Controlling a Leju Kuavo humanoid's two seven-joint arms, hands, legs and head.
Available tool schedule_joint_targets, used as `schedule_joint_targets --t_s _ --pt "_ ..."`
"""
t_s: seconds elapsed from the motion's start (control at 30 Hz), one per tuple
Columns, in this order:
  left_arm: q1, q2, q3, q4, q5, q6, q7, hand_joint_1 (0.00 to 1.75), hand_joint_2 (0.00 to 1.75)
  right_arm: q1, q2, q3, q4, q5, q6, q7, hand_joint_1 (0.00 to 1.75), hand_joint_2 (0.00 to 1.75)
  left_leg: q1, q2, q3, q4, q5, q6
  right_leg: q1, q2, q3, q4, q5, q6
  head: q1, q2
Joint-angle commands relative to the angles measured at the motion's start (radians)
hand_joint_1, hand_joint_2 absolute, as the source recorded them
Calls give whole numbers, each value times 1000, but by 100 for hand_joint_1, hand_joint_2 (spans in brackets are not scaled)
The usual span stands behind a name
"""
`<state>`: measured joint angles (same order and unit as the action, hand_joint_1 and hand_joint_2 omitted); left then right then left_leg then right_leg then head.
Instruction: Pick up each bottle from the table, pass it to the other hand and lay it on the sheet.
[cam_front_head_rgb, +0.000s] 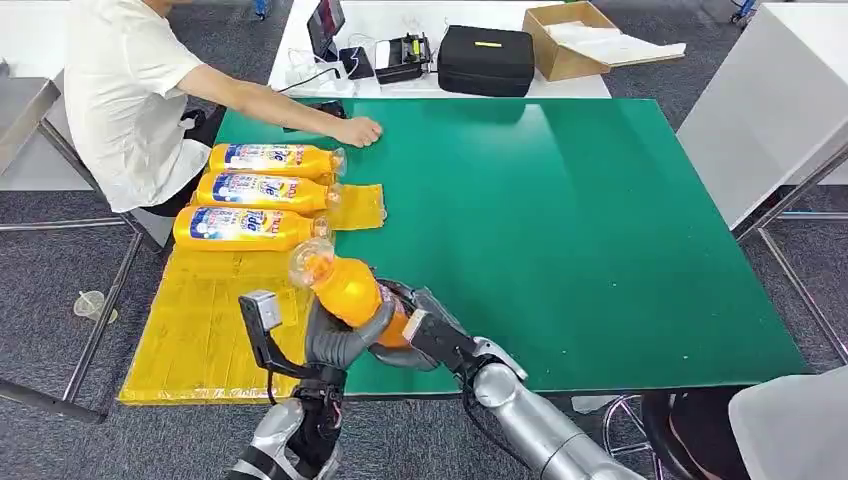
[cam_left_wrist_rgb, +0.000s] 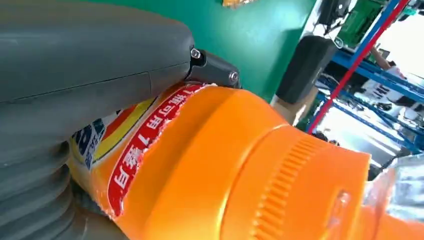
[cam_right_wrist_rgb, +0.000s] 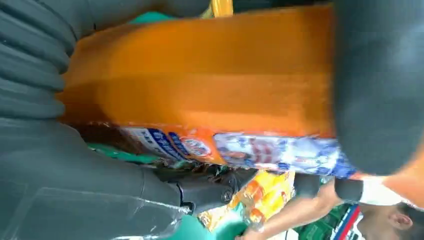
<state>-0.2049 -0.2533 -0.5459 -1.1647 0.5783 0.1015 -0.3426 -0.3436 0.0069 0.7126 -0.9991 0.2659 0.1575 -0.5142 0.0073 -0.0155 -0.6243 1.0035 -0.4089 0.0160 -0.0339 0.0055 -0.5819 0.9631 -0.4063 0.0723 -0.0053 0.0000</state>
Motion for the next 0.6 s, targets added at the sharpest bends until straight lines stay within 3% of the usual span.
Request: schedule_joint_targets --t_s 0.03,0.2,0.57,0.6 --pt "5 48 -19 -36 -57 40 -21 175 175 51 -24 -1 -2 25 -105 -23 0 175 1 2 4 0 -2 -1 2 0 5 -1 -2 -5 0 0" --pt "32 68 23 -55 -231 157 -84 175 175 221 -84 -157 -117 146 -310 -19 0 175 1 -3 3 -1 -1 0 1 -5 4 -2 -2 -3 0 0" --pt "39 66 34 -64 -243 150 -79 175 175 229 -77 -175 -127 162 -302 -24 0 175 1 0 0 0 -1 -1 1 -3 0 0 -1 -4 0 0" --pt "40 70 35 -65 -286 191 -92 175 175 248 -71 -207 -133 178 -352 2 0 175 1 0 2 0 -2 -1 2 -3 2 0 -2 -5 0 0"
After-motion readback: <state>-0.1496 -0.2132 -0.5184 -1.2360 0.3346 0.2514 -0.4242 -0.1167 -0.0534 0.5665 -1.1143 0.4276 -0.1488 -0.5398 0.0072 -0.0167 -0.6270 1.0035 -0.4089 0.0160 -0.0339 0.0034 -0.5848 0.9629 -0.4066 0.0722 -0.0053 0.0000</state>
